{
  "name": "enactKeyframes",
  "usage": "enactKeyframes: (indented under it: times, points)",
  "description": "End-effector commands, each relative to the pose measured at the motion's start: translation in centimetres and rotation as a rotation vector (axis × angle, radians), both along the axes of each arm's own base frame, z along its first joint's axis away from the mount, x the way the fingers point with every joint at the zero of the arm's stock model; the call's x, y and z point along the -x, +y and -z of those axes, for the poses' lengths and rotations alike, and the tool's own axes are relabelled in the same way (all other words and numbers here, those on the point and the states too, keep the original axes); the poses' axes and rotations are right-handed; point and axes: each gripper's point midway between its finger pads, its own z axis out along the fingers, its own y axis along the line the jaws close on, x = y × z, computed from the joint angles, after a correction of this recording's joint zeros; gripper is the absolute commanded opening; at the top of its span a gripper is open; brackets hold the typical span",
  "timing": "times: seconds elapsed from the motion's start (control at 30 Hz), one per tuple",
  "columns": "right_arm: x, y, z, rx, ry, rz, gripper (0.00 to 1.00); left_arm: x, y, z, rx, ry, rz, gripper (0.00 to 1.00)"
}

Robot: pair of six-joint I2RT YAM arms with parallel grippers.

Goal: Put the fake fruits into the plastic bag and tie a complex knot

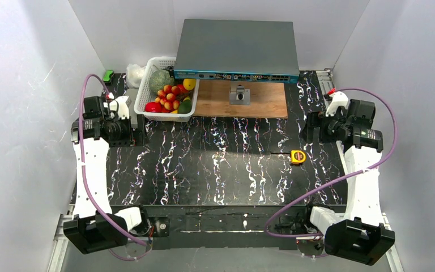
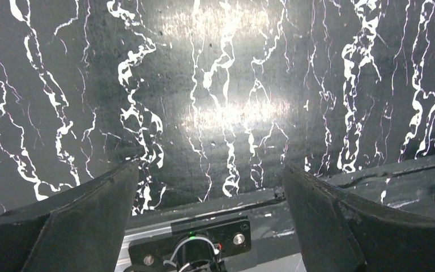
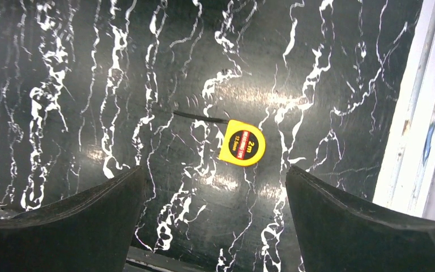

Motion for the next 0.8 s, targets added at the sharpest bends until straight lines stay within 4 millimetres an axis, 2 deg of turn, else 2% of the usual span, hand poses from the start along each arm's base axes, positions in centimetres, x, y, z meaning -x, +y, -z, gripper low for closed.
enactKeyframes:
  times: [0.0, 0.1, 0.2, 0.4, 0.53, 0.63, 0.77]
  points:
    - [-0.6, 1.1, -3.5, -0.036, -0.078, -0.063, 1.0, -2.3, 0.9, -2.7, -0.033, -0.089, -0.023, 1.0]
    - [-0.7, 1.5, -4.2, -0.049, -0.101, -0.084, 1.0, -4.6, 2.2, -3.9, -0.075, -0.093, -0.037, 0.99]
    - [-0.8, 1.8, -4.7, -0.059, -0.112, -0.095, 1.0, -8.2, 3.9, -4.6, -0.125, -0.085, -0.055, 0.99]
    - [-1.0, 2.0, -4.6, -0.069, -0.094, -0.114, 1.0, -17.4, 7.2, -6.1, -0.171, -0.189, -0.142, 0.99]
    - [-1.0, 2.0, -4.3, -0.073, -0.088, -0.118, 1.0, -23.8, 9.2, -5.9, -0.171, -0.241, -0.192, 0.99]
    - [-1.1, 2.2, -4.0, -0.084, -0.082, -0.12, 1.0, -27.9, 10.8, -4.6, -0.126, -0.281, -0.231, 0.99]
    - [-1.1, 2.3, -3.5, -0.097, -0.063, -0.119, 1.0, -32.7, 11.5, -2.8, -0.072, -0.376, -0.201, 1.0]
